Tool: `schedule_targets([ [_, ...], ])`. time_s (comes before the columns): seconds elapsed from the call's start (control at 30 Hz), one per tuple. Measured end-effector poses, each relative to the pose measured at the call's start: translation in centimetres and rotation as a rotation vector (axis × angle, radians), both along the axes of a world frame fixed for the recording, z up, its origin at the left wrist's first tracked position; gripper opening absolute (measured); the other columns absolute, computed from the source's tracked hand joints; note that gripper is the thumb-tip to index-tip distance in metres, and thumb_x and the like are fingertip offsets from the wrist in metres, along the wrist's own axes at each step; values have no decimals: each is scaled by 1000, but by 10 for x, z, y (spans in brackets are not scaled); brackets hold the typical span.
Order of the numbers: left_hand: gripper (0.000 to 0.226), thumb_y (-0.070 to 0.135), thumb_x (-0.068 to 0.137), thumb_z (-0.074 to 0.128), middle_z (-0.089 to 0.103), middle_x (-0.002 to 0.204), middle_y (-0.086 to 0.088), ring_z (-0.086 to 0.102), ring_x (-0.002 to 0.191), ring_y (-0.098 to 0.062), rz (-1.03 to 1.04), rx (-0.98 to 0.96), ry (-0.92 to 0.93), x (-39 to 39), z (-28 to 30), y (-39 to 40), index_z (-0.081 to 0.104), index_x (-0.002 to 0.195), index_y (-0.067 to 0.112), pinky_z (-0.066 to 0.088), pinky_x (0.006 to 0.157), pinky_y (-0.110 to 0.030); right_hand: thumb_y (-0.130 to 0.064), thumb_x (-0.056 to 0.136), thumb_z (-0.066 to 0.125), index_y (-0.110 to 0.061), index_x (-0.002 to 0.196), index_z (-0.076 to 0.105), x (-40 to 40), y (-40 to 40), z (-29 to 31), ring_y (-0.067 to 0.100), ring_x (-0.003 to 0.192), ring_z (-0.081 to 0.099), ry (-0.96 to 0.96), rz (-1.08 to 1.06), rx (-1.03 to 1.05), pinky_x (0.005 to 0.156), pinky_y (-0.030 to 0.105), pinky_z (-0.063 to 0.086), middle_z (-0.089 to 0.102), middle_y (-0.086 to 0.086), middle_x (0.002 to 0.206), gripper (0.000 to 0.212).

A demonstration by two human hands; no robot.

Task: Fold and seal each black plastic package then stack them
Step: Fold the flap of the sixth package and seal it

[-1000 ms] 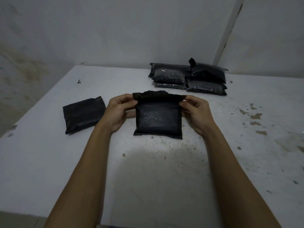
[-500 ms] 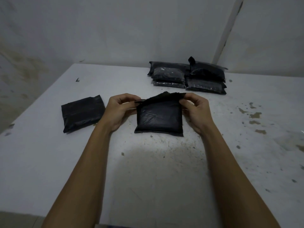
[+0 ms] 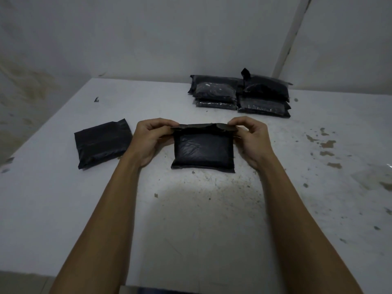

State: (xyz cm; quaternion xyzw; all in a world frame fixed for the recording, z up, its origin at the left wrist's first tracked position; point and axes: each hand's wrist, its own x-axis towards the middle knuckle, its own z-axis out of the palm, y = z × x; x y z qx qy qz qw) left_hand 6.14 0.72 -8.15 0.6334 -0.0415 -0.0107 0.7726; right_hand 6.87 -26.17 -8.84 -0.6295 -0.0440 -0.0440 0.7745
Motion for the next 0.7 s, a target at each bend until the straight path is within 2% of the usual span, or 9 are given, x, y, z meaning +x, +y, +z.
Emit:
schedule_targets([
  [0.1, 30, -6, 99, 53, 78, 90, -11, 74, 88, -19, 37, 6, 28, -1, 3, -3, 78, 86, 2, 60, 76, -26, 17, 92, 53, -7, 76, 73, 2, -2, -2, 21, 82, 68, 14, 3, -7, 70, 27, 56, 71, 11, 86, 36],
  [0.17, 17, 2, 97, 63, 78, 92, -12, 73, 91, -22, 59, 10, 35, 0, 1, -4, 78, 88, 2, 62, 80, -30, 17, 91, 49, -5, 75, 73, 3, -2, -2, 22, 82, 68, 33, 5, 11, 72, 29, 56, 71, 12, 84, 36],
  [0.23, 8, 10, 86, 76, 78, 96, -14, 73, 94, -24, 51, 52, 20, 0, -1, -2, 81, 90, 6, 62, 85, -33, 14, 90, 46, -3, 73, 72, 3, -1, 1, 21, 82, 68, 65, -4, 33, 71, 30, 56, 70, 11, 82, 35],
  [0.33, 16, 2, 81, 78, 78, 101, -15, 74, 98, -27, 46, 82, 24, 1, -2, -1, 79, 97, 4, 62, 85, -31, 5, 91, 53, -7, 69, 74, 2, -2, 3, 18, 79, 67, 92, -31, 64, 66, 27, 53, 70, 7, 80, 33],
  [0.47, 23, -8, 87, 72, 79, 102, -7, 75, 100, -22, 23, 90, 21, -1, 1, -2, 77, 104, 5, 61, 85, -29, 9, 89, 65, -6, 80, 76, 2, -2, -1, 17, 79, 68, 68, -46, -9, 75, 27, 56, 73, 8, 81, 21],
  [0.57, 36, -13, 88, 68, 75, 117, -9, 71, 113, -28, -111, 109, 53, -4, 4, 1, 76, 113, 11, 61, 91, -38, 12, 89, 63, -5, 88, 78, 2, -2, -1, 20, 86, 70, 95, -51, 24, 80, 28, 56, 75, 11, 88, 23],
  [0.7, 59, -22, 86, 55, 70, 129, -6, 67, 120, -27, -322, 197, 76, -11, 13, -6, 71, 126, 18, 59, 97, -45, 9, 89, 61, -12, 89, 82, 2, -1, 1, 20, 97, 72, 86, -58, -41, 83, 26, 56, 78, 9, 98, 29],
])
